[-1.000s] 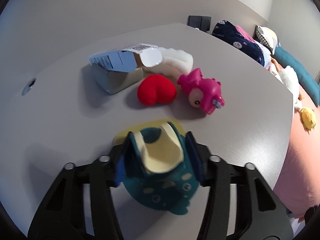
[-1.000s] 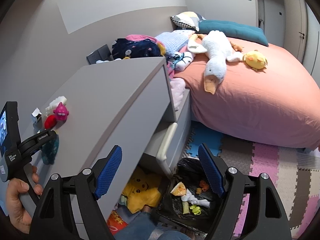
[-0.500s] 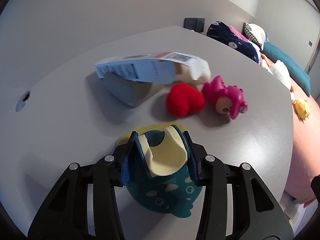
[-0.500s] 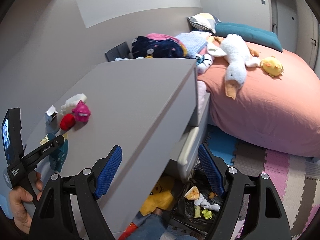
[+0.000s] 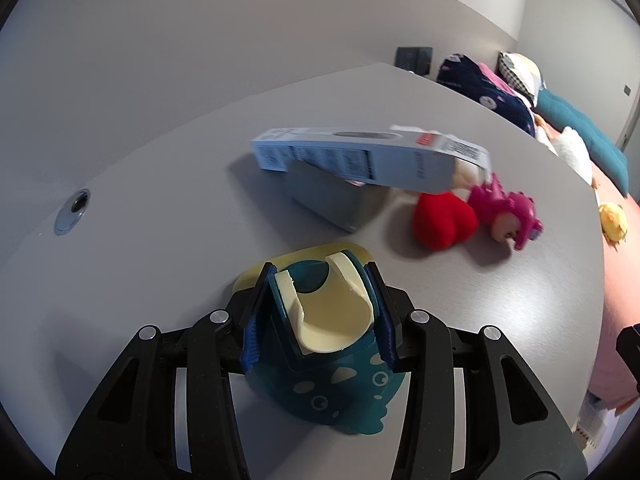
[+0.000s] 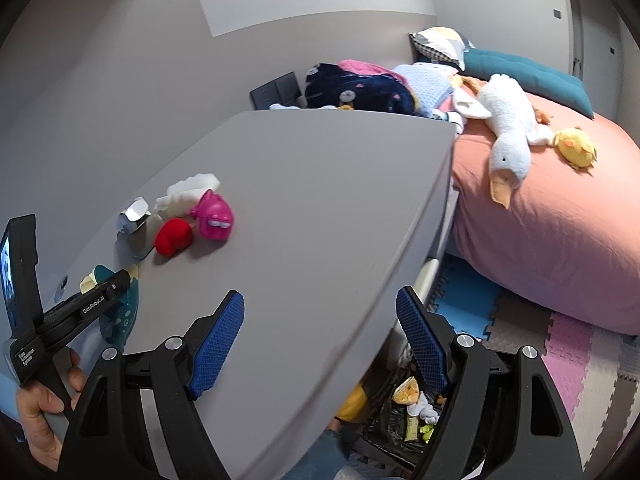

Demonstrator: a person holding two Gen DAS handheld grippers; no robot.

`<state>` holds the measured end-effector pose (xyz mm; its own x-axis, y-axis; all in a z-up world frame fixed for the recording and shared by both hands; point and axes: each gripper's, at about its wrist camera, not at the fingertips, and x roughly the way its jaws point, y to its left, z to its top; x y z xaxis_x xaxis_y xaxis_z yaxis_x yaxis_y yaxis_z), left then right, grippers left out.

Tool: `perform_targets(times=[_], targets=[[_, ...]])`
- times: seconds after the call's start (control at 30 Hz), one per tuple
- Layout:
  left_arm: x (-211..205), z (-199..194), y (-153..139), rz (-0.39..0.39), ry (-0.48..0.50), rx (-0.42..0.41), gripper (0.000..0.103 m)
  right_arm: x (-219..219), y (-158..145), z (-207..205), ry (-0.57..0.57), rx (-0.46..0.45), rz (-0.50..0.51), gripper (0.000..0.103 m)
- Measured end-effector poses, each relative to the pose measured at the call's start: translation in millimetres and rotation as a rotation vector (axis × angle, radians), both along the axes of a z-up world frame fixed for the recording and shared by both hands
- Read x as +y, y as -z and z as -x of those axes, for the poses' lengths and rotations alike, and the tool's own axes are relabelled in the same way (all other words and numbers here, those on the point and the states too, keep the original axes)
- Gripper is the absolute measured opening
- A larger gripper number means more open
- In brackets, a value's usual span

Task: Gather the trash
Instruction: 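Grasp the pink plush dinosaur with the right gripper while the left holds the teal toy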

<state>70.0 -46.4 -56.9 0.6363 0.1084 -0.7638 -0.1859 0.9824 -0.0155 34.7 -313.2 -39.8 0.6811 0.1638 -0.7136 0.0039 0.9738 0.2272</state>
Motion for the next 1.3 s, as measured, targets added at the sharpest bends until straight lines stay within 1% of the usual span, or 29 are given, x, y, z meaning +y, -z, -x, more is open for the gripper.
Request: perform_targets(times=[0.3,0.47,0.73,0.9,1.0,1.07,1.17,1.23,1.27,1.3], targets=[[26,2,-6,-0.025,-0.054,-0.014,0.044,37,-4,-31,-0.061,-0.007,0.008,0.079],[36,-1,-4,-0.031,-0.076,-0.007,0.044,57,-4,-52,-0.095,-0.002,0.024,0.079],[56,1,3,-0.008,-0.109,0.016,0.044,82,0,-84,-0.13,0.021,0.059,0.079],[62,1,4,-0.005,-0.118,0.022,0.044,97,6,-106,-0.15,0.053,0.082,0.071],[66,3,4,-0.003,-0.125,0.021,0.044,99,12,-116,-0.148,0.083,0.061,0.064],[67,3,4,-0.003,-0.129,0.021,0.044,99,15,-122,-0.145,0.097,0.047,0.062],[68,4,5,-0.002,-0.129,0.026,0.044,99,18,-127,-0.144,0.112,0.048,0.057],[68,4,6,-0.002,-0.124,0.029,0.044,100,21,-129,-0.146,0.124,0.055,0.048],[68,4,6,-0.003,-0.122,0.03,0.044,100,23,-130,-0.151,0.131,0.052,0.047],[67,4,6,-0.004,-0.121,0.029,0.044,100,23,-130,-0.151,0.126,0.058,0.042]])
